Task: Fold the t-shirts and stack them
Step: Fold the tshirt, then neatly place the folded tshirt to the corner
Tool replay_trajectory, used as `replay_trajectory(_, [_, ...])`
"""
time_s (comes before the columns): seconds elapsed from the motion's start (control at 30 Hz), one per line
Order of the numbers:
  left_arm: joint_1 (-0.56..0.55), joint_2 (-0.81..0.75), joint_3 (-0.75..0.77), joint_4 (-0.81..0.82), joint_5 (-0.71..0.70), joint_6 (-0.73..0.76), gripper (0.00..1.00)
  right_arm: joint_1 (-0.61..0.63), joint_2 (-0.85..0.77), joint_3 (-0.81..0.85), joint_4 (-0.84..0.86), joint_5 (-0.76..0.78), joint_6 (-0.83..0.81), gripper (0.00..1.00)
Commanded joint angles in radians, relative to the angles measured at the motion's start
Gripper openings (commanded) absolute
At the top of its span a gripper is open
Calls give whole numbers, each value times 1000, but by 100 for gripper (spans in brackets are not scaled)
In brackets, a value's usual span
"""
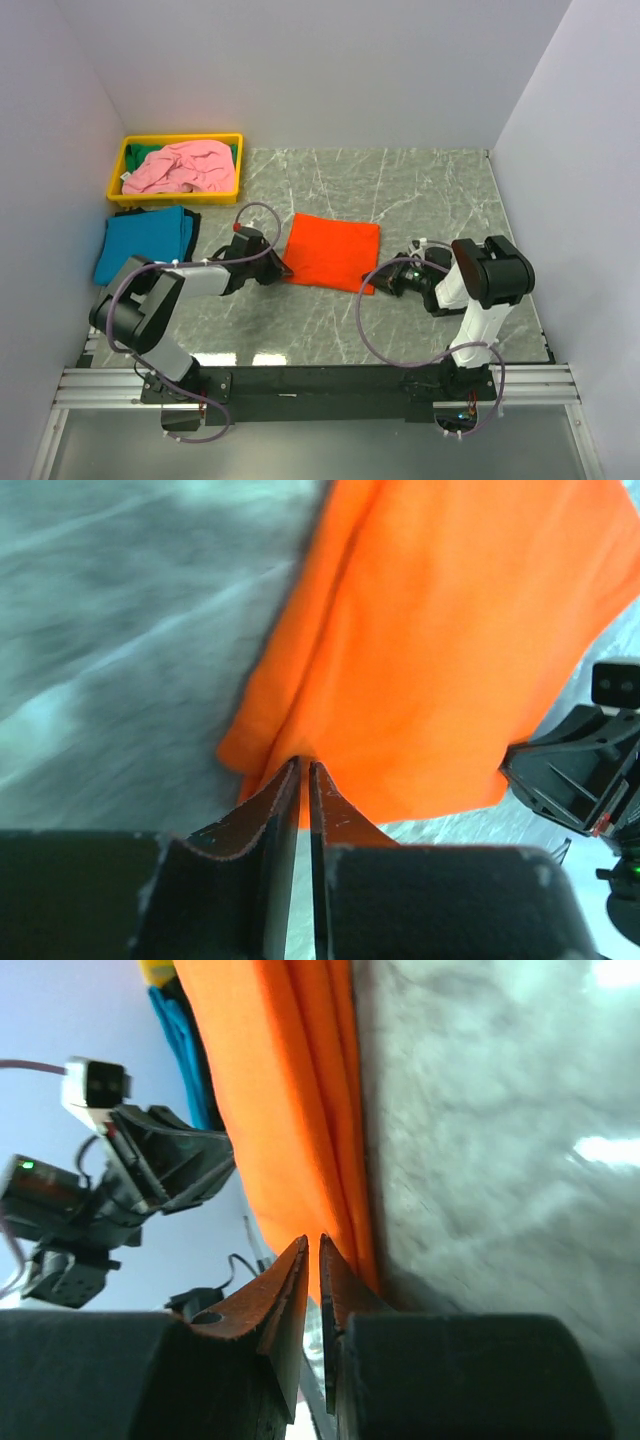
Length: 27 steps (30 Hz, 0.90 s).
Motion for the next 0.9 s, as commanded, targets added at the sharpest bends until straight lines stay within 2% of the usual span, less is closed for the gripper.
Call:
replay_trajectory(0.0, [23,-47,-34,-122,-70,-6,16,-30,70,-66,162,-6,55,17])
replay_trajectory(0.07, [33,-95,-23,-154,-74,-8,22,-28,47,-65,149,-18,61,17])
replay_trajectory(0.13, [47,-159,-2,-219,-84,6,28,-25,-46,-48,49,-9,-5,18])
replay_trajectory(0.17, [55,-182,28,-264,-103,12,33,-21,-89,-13,-121,21,-46,19])
replay_trajectory(0.23, [85,-255,65,-360,-119,49,38,1,-236,38,-329,75,-201,23])
replay_trajectory(0.27, [99,-280,104,-399,-131,66,46,36,-286,102,-532,121,-254,25])
replay_trajectory(0.33, [142,-346,150,-501,-169,119,55,86,-399,170,-697,254,-383,32])
replay_trajectory(0.37, [156,-365,197,-533,-170,139,63,144,-427,240,-829,297,-417,34])
replay_trajectory(0.43, [205,-408,274,-600,-229,202,71,208,-470,316,-942,429,-505,39])
replay_trajectory(0.47, [220,-418,297,-653,-243,224,79,284,-475,392,-1030,468,-549,41])
replay_trajectory(0.57, [294,-443,365,-737,-289,331,91,422,-446,535,-1149,606,-609,47])
replay_trajectory(0.67, [358,-451,348,-735,-337,392,100,539,-334,692,-1258,755,-666,52])
replay_trajectory(0.7, [371,-454,333,-728,-350,394,99,614,-302,737,-1287,784,-678,54])
replay_trajectory(0.8, [394,-448,250,-665,-325,396,99,715,-164,917,-1397,920,-735,57])
replay_trajectory(0.87, [426,-428,250,-672,-288,403,99,801,-96,1036,-1462,1001,-776,59])
